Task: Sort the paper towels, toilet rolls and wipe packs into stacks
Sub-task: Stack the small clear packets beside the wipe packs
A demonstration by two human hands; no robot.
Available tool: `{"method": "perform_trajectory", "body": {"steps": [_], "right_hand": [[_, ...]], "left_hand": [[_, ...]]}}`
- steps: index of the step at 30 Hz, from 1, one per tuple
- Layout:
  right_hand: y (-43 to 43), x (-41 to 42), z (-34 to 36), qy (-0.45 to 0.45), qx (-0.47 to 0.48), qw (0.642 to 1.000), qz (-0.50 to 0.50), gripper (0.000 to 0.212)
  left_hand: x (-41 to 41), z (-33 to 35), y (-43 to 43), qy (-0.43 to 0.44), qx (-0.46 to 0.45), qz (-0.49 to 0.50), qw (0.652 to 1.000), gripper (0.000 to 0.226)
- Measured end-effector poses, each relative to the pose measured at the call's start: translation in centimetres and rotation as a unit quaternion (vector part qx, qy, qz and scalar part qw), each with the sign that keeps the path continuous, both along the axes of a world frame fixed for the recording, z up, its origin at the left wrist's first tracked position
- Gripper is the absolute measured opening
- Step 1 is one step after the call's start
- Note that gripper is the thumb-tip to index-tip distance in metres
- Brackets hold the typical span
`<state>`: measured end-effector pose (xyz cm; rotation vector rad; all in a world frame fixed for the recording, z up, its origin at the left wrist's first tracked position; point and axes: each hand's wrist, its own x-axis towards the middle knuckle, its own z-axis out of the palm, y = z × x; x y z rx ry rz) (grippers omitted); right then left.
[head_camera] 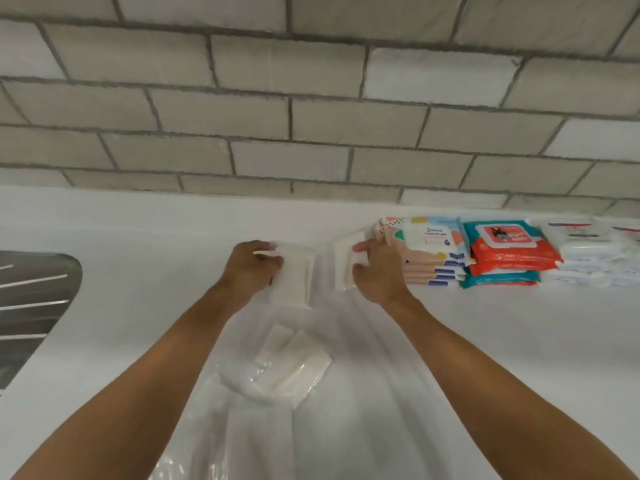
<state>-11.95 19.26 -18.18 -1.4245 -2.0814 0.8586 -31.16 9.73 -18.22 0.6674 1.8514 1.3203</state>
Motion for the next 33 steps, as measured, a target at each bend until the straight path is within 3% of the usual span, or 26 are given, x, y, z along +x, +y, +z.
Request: {"method": "perform_trajectory", "body": {"steps": [8, 16, 20, 24, 27, 33], "right_hand": [[2.0, -2.8, -2.1, -0.134, 0.025, 0.991, 0.006, 0.054], [1.1, -3.0, -2.7, -0.245, 0.105, 0.963, 0.031, 0.063], [0.1, -2.9, -3.3, -0.234, 0.146, 0.960, 0.056, 0.051], [-0.2, -2.3, -5.4, -0.188, 0.120, 0.970, 0.102, 0.040], [0.1, -1.6, -7.2, -0.185, 0.124, 0.969, 0.107, 0.040], [0.8, -1.2, -7.6, -0.181, 0.116, 0.972, 0.090, 0.043]], "left_hand": [[-0.9, -3.7, 6.5, 0.056, -0.073, 0.005, 0.996, 0.047], [-0.1, -4.8, 7.7, 0.247, -0.091, -0.029, 0.964, 0.059], [0.4, -5.1, 6.1, 0.356, -0.087, -0.074, 0.927, 0.061], [0.3, -6.2, 4.0, 0.451, -0.078, -0.202, 0.866, 0.060], [0.3, -7.2, 3.4, 0.476, -0.104, -0.255, 0.835, 0.054], [1.1, -7.2, 4.2, 0.499, -0.138, -0.277, 0.809, 0.055]]}}
